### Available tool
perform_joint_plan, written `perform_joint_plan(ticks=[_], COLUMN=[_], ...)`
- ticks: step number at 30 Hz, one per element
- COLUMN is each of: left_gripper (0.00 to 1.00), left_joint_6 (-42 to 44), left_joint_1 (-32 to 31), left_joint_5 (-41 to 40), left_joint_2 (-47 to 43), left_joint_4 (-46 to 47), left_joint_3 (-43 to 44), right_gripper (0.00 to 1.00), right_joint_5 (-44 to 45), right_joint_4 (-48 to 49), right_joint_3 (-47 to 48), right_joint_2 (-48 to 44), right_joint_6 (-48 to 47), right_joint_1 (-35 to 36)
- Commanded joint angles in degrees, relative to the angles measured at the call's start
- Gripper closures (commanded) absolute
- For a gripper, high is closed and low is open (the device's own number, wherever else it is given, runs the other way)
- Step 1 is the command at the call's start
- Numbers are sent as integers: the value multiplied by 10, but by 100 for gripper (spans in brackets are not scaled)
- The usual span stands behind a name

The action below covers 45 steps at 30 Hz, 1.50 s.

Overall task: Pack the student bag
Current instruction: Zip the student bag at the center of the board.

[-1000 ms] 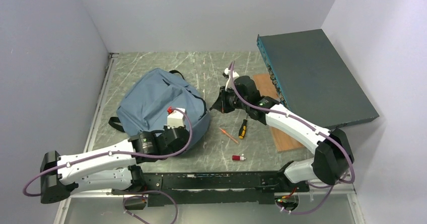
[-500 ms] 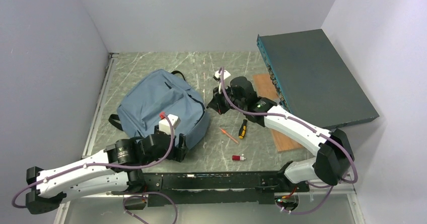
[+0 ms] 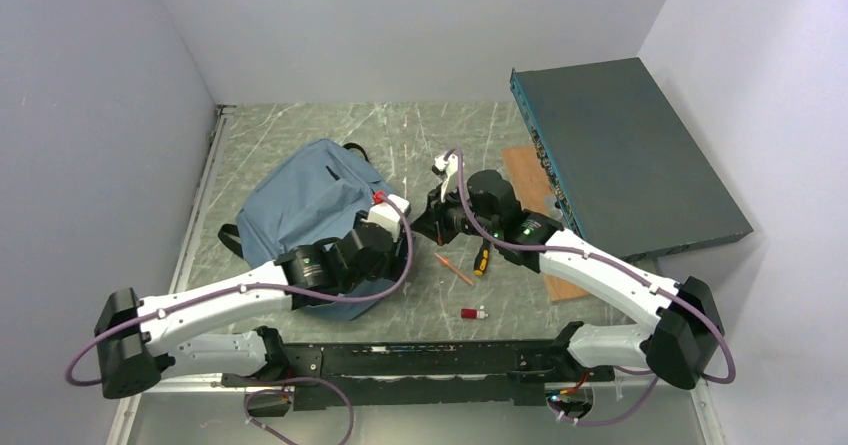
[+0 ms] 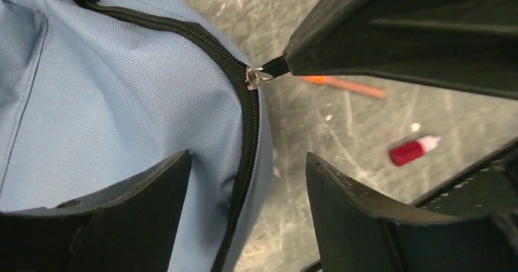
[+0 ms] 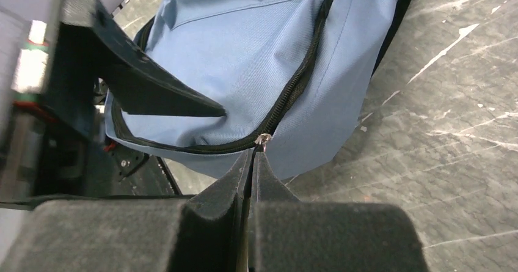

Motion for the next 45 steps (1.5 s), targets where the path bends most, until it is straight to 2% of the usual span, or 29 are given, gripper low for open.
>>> perform_joint_plan(ticks=[1,3,6,7,8,12,20,23,27,31,32,34,36,38,40,42,45], left_gripper=[36,51,82,95,100,100,100,100,100,100,96,68,45,32,26,27,30], left_joint_6=[30,20,-8,-19,-29,-70,-145,-144,-145,-173,-177,-181,-176,-162,-147,-135,-120], left_joint_1=[3,3,2,0,-5,-29,-64,-69,-78,-86,-87,-87,-87,-86,-86,-86,-86], left_joint_5=[-33,-25,1,10,15,63,140,157,171,155,141,117,98,81,67,62,64], left_joint_2=[29,30,17,8,-1,-41,-108,-125,-153,-205,-213,-220,-217,-208,-190,-171,-150], left_joint_4=[19,12,-23,-35,-44,-72,-97,-79,-70,-65,-70,-93,-100,-89,-84,-83,-69], left_joint_3=[15,6,-12,-23,-37,-96,-154,-169,-183,-211,-212,-195,-178,-169,-156,-139,-133], right_gripper=[100,100,100,100,100,100,100,100,100,100,100,100,90,82,73,61,49], right_joint_5=[4,17,77,105,121,183,217,194,158,85,69,21,-41,-97,-130,-155,-140], right_joint_4=[54,54,12,-2,-16,-24,24,46,85,76,59,-15,-95,-117,-103,-78,-74], right_joint_3=[11,14,47,64,79,123,212,245,266,248,243,242,249,215,160,125,108], right_joint_2=[-33,-28,-3,11,24,72,198,240,281,256,242,229,227,211,182,164,161], right_joint_6=[11,7,2,0,-3,-25,-74,-110,-112,-84,-74,-53,-41,-12,32,67,86], right_joint_1=[2,2,1,-3,-7,-24,-75,-78,-79,-78,-79,-79,-79,-78,-77,-68,-37])
